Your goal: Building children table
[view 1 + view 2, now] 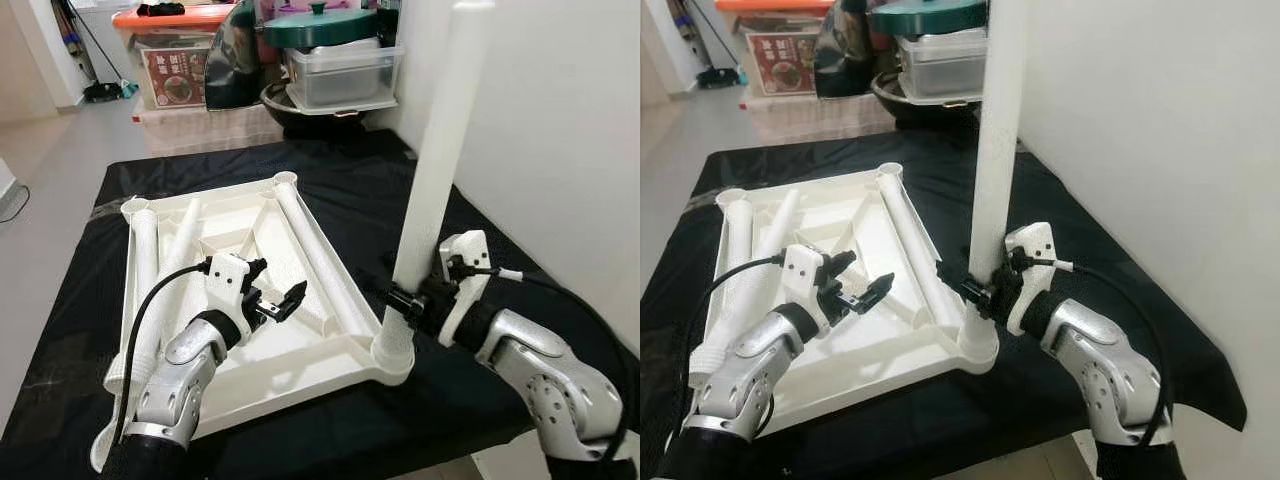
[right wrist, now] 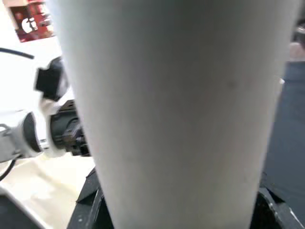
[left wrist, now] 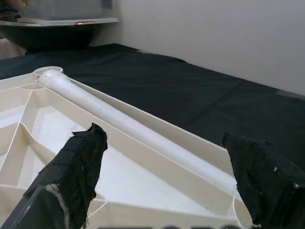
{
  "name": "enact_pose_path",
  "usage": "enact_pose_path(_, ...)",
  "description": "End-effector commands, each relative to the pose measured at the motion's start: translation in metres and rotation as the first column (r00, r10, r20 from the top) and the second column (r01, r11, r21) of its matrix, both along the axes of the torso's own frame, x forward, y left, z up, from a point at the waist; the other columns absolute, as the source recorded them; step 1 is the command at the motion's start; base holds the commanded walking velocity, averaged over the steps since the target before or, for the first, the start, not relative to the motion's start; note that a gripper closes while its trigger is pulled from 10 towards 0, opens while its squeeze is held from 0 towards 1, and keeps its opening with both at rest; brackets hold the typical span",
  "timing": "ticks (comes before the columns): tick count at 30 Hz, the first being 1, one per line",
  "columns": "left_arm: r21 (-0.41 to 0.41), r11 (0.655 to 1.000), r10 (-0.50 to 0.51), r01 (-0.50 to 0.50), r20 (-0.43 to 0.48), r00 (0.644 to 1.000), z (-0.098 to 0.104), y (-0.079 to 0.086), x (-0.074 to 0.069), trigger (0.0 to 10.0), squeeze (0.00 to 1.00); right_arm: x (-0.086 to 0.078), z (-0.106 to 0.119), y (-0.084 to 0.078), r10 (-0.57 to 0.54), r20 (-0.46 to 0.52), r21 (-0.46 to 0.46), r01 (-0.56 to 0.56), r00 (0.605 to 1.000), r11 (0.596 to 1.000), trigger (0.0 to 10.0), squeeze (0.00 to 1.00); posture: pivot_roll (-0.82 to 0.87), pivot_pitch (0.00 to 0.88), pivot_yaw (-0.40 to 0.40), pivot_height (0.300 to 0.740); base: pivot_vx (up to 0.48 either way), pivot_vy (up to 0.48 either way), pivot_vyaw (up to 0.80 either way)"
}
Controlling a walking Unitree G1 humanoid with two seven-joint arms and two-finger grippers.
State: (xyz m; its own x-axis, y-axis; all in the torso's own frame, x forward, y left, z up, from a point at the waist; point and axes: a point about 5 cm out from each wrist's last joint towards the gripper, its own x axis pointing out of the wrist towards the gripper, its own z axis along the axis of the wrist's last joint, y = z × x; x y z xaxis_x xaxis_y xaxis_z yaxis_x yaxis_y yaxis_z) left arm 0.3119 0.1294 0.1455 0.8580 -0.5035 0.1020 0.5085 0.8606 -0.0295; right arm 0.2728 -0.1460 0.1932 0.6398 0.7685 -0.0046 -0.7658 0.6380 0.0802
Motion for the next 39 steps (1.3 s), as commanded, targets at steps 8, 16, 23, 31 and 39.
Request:
enact_pose_path(8,0.000,1.000,-0.003,0.003,-0.007,1.000,-0.003,-0.001,-0.001,10.0,0.00,0.034,-0.045,-0.022,-0.528,-0.174,-0.189,0.498,0.831,0.847,0.0,0.00,-0.12,0.000,-0.022,0.740,0.000,0.000,0.00)
enact_pose_path(16,-0.005,1.000,-0.006,0.006,-0.014,1.000,-0.003,0.000,0.000,10.0,0.00,0.027,-0.041,-0.017,-0.730,-0.237,-0.111,0.728,0.641,0.676,10.0,0.00,-0.13,0.000,-0.014,0.740,0.000,0.000,0.00)
enact_pose_path(23,-0.003,1.000,-0.008,0.008,-0.018,1.000,-0.004,0.000,0.002,10.0,0.00,0.027,-0.018,0.004,-0.587,-0.208,0.079,0.612,0.782,0.787,10.0,1.00,-0.12,0.000,-0.015,0.740,0.000,0.000,0.00)
enact_pose_path(31,-0.011,1.000,-0.009,0.009,-0.024,1.000,-0.005,0.001,0.003,10.0,0.00,0.002,0.013,0.014,-0.042,-0.061,0.149,0.051,0.997,0.988,10.0,0.00,-0.12,0.000,-0.015,0.740,0.000,0.000,0.00)
enact_pose_path(39,-0.017,1.000,-0.013,0.013,-0.030,0.999,-0.006,0.001,0.003,10.0,0.00,-0.026,0.007,0.026,0.248,-0.024,0.036,-0.247,0.969,0.968,4.0,0.00,-0.12,0.000,-0.023,0.740,0.000,0.000,0.00)
